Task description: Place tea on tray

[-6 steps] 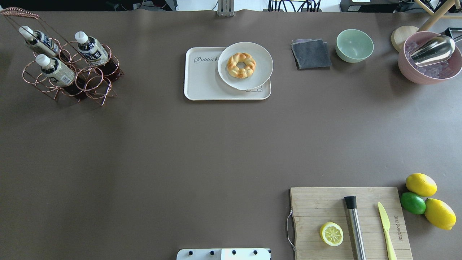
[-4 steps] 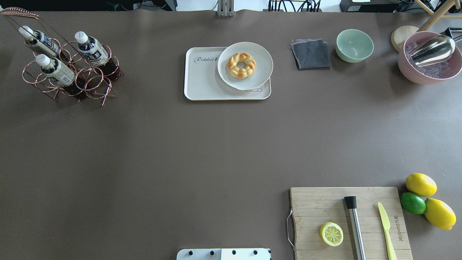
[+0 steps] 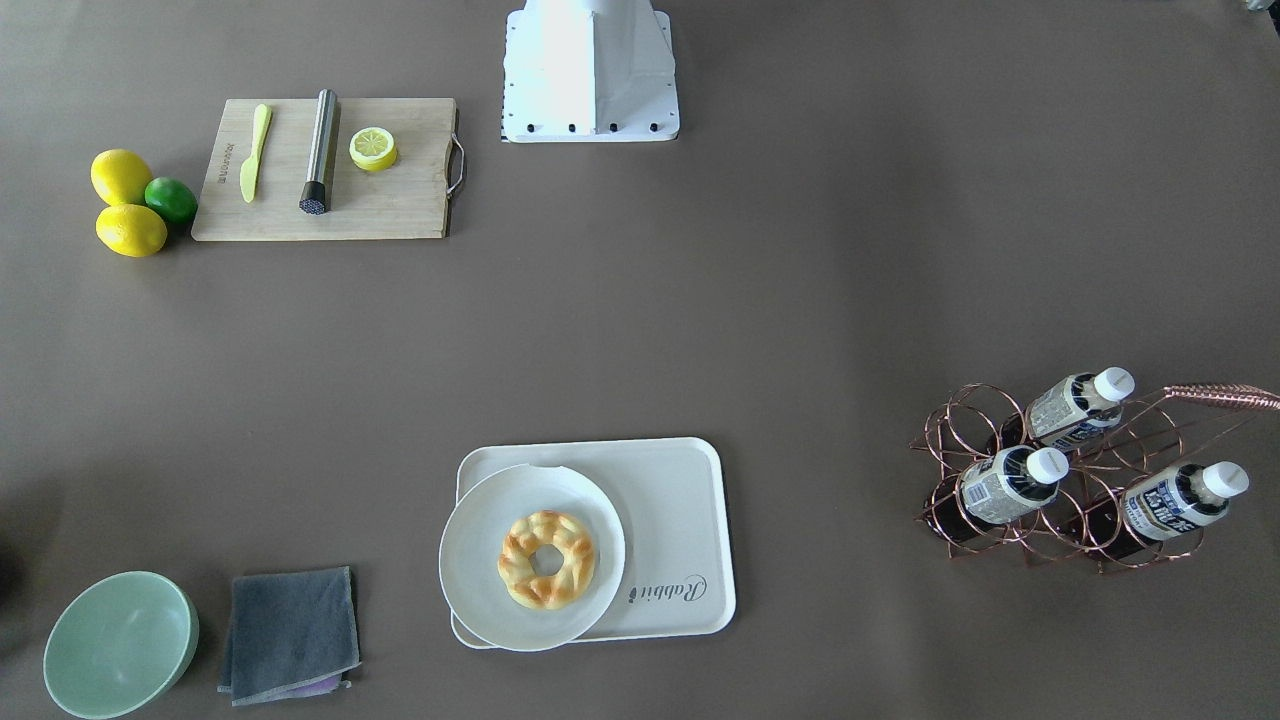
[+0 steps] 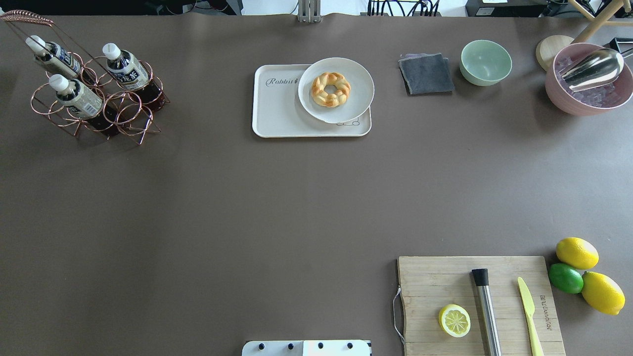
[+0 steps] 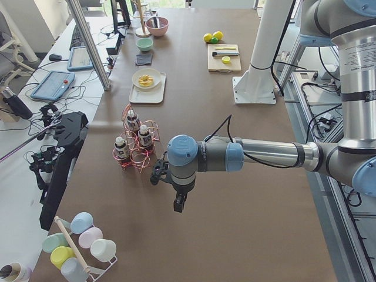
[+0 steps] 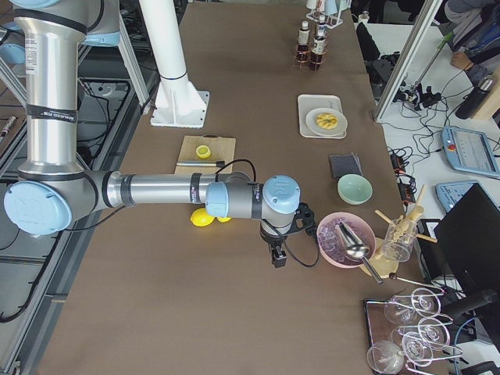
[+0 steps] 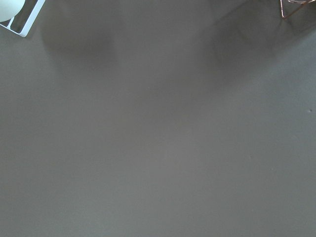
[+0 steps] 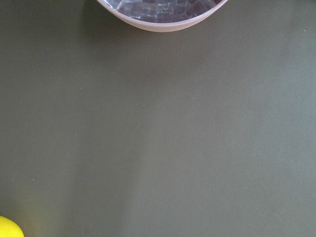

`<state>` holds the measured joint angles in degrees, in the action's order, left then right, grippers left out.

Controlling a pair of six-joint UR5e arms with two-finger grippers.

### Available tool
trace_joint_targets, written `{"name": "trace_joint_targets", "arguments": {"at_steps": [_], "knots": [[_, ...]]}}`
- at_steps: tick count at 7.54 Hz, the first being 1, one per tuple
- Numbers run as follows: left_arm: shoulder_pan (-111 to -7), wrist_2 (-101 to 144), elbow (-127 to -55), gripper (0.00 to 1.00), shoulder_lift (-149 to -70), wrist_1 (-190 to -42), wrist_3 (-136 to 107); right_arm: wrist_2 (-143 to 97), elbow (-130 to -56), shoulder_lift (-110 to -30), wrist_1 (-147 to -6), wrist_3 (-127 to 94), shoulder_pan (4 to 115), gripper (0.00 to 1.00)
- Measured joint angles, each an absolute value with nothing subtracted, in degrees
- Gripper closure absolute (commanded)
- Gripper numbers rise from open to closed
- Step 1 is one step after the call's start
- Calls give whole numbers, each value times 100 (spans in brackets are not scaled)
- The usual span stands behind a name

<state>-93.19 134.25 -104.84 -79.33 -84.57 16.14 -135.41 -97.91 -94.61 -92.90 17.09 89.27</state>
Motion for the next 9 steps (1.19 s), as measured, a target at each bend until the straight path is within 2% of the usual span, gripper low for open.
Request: {"name": "trace_joint_targets", "arguments": {"at_steps": [9], "knots": [[-9319, 13301, -10474, 3, -7929, -8419, 1582, -13593, -9831, -9521, -9290, 1677, 8930, 0]]}}
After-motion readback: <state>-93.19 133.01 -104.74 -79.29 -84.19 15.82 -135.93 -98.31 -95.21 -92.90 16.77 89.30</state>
